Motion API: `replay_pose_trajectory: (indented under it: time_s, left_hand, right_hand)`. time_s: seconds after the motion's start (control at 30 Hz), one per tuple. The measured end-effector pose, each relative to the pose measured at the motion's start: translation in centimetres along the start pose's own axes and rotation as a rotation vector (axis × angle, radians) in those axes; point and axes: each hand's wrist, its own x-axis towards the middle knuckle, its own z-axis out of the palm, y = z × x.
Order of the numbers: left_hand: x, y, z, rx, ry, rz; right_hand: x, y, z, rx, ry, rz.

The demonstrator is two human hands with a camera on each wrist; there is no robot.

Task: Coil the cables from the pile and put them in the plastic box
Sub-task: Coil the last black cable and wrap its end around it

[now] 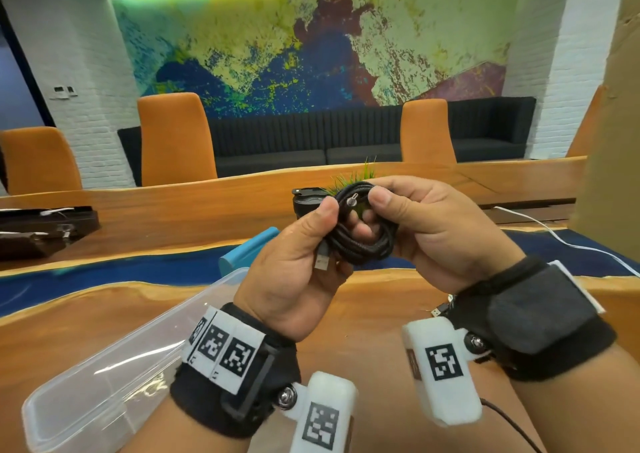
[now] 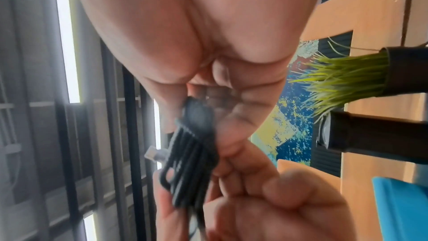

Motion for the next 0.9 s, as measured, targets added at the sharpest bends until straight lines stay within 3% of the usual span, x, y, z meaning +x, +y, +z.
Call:
replay_pose_trajectory:
  time_s: [0.13, 0.27, 0.33, 0.53, 0.73, 0.9]
  left_hand:
    - [0.3, -0.5, 0.1, -0.257, -0.011, -0.104]
    - [0.1, -0.8, 1.3, -0.294, 0.051, -0.119]
    - [0.3, -1.0, 1.5, -0.281, 0.113, -0.132]
    - [0.1, -1.3, 1.7, -0.002, 0.202, -0.030]
    - [-0.3, -1.1, 1.8, 0.350, 0.037, 0.129]
    - [-0.5, 0.2, 0.6, 0.795, -0.105, 0.220]
  right_hand:
    - [0.2, 0.6, 0.5, -0.063, 0.046, -0.060]
    - [0.5, 0.9, 0.0, -0.491, 0.122, -0.335]
    - [0.6, 1.0, -0.3, -0.642, 0.082, -0.413]
    - [0.1, -0.4, -1.1, -0.763, -0.085, -0.351]
    - [-0.1, -0.7, -0.5, -0.696, -0.032, -0.446]
    - [-0.4, -1.1, -0.2, -0.232, 0.003, -0.130]
